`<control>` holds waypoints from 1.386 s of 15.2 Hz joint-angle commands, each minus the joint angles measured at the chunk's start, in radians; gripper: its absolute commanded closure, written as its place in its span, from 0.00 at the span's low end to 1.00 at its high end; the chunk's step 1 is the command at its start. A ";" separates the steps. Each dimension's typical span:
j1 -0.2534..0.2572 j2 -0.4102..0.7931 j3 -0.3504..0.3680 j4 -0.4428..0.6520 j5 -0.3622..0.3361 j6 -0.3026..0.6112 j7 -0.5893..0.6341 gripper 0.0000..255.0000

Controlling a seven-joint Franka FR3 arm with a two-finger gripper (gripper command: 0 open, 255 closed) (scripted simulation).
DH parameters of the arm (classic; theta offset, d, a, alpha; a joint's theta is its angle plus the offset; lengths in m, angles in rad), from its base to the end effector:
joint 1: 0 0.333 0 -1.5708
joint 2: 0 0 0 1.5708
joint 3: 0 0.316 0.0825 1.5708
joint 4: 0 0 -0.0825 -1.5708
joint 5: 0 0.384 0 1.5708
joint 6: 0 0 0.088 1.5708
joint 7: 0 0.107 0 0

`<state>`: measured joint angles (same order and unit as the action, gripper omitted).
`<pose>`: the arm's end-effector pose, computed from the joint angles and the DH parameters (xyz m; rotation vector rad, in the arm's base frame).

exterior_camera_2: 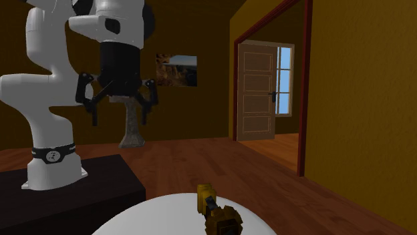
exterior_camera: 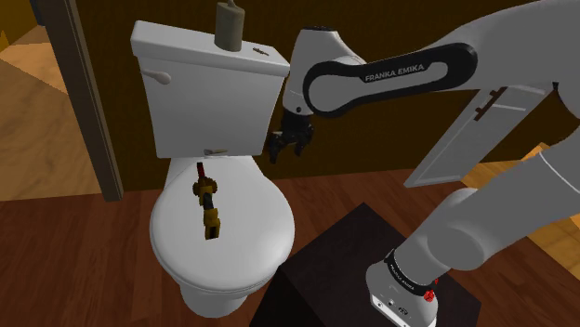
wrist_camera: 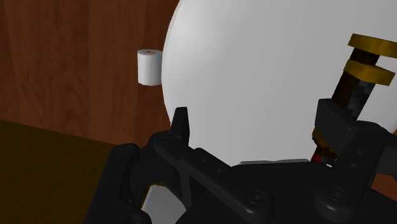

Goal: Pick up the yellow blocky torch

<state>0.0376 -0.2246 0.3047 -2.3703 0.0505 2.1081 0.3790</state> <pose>0.4338 0.1587 0.4047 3.1002 -0.1122 -0.0548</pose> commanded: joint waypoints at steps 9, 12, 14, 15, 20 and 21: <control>0.035 0.404 0.053 0.237 -0.136 0.175 0.241 0.00; 0.065 0.522 0.045 0.333 -0.183 0.198 0.305 0.00; 0.089 0.600 0.035 0.404 -0.210 0.208 0.343 0.00; 0.102 0.639 0.029 0.441 -0.222 0.210 0.360 0.00; 0.168 0.835 -0.003 0.655 -0.266 0.204 0.426 0.00; 0.176 0.861 -0.008 0.685 -0.269 0.201 0.433 0.00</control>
<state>0.2015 0.5948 0.3044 -1.7295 -0.2110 2.3096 0.8012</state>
